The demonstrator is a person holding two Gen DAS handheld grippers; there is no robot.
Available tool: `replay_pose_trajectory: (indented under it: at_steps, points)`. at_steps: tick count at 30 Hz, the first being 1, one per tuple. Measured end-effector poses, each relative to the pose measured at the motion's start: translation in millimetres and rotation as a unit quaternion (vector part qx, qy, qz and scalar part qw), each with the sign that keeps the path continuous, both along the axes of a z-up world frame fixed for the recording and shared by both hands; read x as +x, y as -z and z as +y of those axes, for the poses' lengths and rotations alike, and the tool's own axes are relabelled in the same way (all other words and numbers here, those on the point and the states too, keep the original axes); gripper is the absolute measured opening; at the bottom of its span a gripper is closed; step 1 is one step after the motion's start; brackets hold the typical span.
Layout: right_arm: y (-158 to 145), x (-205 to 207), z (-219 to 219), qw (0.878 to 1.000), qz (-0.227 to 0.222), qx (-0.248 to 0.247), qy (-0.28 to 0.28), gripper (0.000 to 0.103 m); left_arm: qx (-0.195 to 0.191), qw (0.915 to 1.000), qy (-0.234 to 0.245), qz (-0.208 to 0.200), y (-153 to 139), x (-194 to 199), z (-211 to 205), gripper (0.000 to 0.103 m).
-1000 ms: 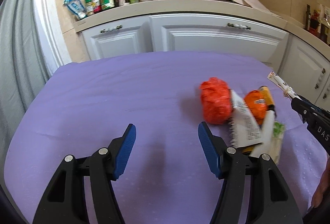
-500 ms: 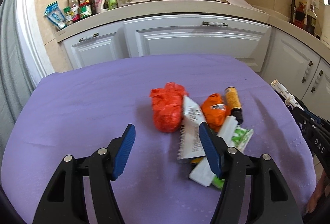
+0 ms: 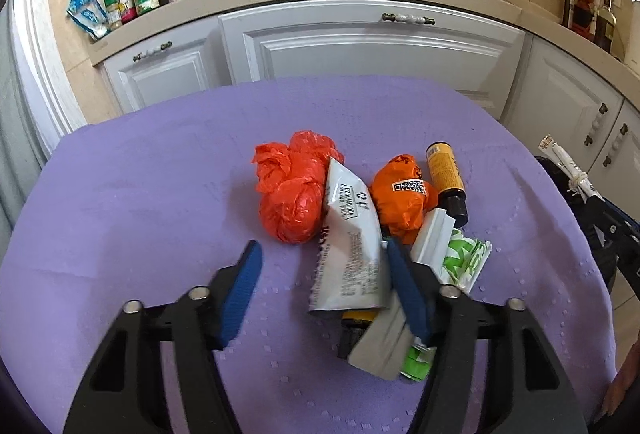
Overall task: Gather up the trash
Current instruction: 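Grasp the white squeeze tube with the left gripper while the right holds its tube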
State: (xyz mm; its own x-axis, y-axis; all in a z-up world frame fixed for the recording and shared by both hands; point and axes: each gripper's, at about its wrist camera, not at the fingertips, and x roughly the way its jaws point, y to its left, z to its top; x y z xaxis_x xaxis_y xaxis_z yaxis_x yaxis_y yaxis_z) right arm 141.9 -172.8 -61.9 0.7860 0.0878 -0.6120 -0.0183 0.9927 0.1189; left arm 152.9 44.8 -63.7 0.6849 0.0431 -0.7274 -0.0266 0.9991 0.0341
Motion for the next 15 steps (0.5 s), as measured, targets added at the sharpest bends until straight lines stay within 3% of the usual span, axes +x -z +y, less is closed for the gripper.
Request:
replay_pose_trajectory:
  at_steps: [5, 8, 15]
  points:
    - [0, 0, 0, 1.0, -0.001, -0.001, 0.001, 0.016, -0.014, 0.9998, 0.016, -0.002, -1, -2, -2, 0.024]
    - [0, 0, 0, 1.0, -0.001, -0.003, 0.001, 0.016, -0.019, 0.9996, 0.021, -0.003, -1, -4, -2, 0.014]
    - [0, 0, -1, 1.0, -0.003, -0.005, 0.002, 0.016, -0.034, 0.9991, 0.022, -0.014, -7, -11, 5, 0.01]
